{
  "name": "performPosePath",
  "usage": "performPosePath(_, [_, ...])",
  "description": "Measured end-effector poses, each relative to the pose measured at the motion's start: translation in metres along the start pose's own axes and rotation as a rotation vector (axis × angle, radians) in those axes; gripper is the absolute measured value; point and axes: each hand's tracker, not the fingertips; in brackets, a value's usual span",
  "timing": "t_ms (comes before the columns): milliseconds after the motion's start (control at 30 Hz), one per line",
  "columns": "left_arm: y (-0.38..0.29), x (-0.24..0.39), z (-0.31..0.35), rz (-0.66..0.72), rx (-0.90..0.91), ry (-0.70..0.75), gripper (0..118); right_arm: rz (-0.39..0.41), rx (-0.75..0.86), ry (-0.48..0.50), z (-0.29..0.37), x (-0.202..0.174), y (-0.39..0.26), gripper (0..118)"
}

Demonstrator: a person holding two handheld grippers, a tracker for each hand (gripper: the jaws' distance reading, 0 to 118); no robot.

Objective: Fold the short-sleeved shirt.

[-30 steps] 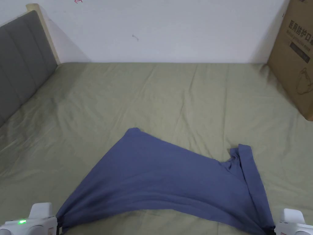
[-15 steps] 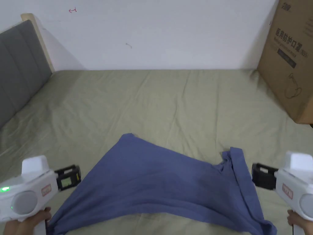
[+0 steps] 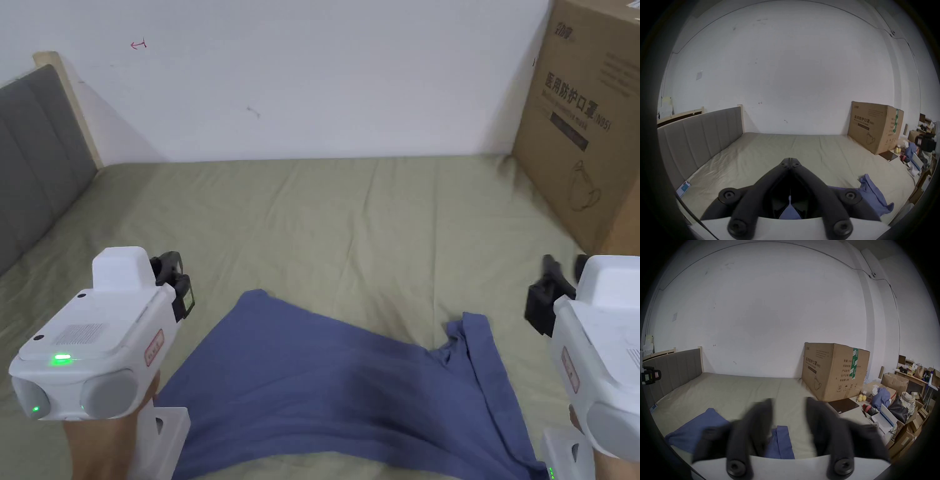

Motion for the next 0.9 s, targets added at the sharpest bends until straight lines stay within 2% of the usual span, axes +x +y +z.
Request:
performPosePath(33, [-0.002,0.001,-0.002,0.001,-0.005,0.000,0,0.013,0.002,-0.007,-0.007,0.003,-0.005,0])
performPosePath(233, [-0.012,0.003,-0.046,-0.025,-0.134,-0.054,0,0.031,-0.011,0.028,-0.028,0.008,-0.010,0])
performPosePath(267, [-0.013,0.003,-0.057,-0.026,-0.168,-0.063,0,-0.006,-0.045,0.040,-0.032,0.010,-0.012,0])
performPosePath(367, [-0.015,0.006,-0.106,-0.015,-0.320,-0.109,0,-0.011,-0.059,0.049,-0.045,0.004,-0.013,0])
performPosePath(400, [-0.019,0.004,-0.126,-0.005,-0.353,-0.114,0,-0.022,-0.093,0.008,-0.050,0.003,-0.016,0])
performPosePath(500, [-0.032,0.000,-0.183,0.027,-0.472,-0.134,0,-0.013,-0.118,0.003,-0.072,0.003,-0.022,0])
performPosePath(533, [-0.037,-0.001,-0.203,0.033,-0.507,-0.146,0,0.004,-0.098,0.070,-0.079,0.000,-0.023,0])
performPosePath(567, [-0.042,-0.003,-0.220,0.046,-0.528,-0.152,0,0.006,-0.110,0.070,-0.083,-0.002,-0.025,0])
performPosePath(633, [-0.054,-0.003,-0.251,0.057,-0.600,-0.145,0,0.018,-0.139,0.066,-0.101,-0.003,-0.032,0])
performPosePath(667, [-0.060,-0.004,-0.265,0.058,-0.609,-0.142,0,0.031,-0.142,0.026,-0.110,-0.001,-0.035,0])
performPosePath(700, [-0.066,-0.003,-0.281,0.044,-0.637,-0.151,4,0.033,-0.154,0.022,-0.114,-0.002,-0.039,0])
performPosePath(733, [-0.073,-0.002,-0.295,0.027,-0.651,-0.128,18,0.034,-0.167,0.019,-0.122,-0.003,-0.043,0])
performPosePath(767, [-0.087,-0.008,-0.317,0.017,-0.668,-0.121,38,0.035,-0.178,0.013,-0.127,-0.003,-0.046,0])
performPosePath(833, [-0.104,-0.007,-0.346,-0.005,-0.743,-0.127,97,0.036,-0.202,0.004,-0.137,-0.003,-0.055,0])
performPosePath(867, [-0.112,-0.004,-0.358,-0.011,-0.785,-0.106,111,0.037,-0.217,0.001,-0.143,-0.003,-0.059,0])
performPosePath(900, [-0.115,0.000,-0.358,-0.022,-0.817,-0.078,113,0.039,-0.228,-0.002,-0.147,-0.004,-0.063,0])
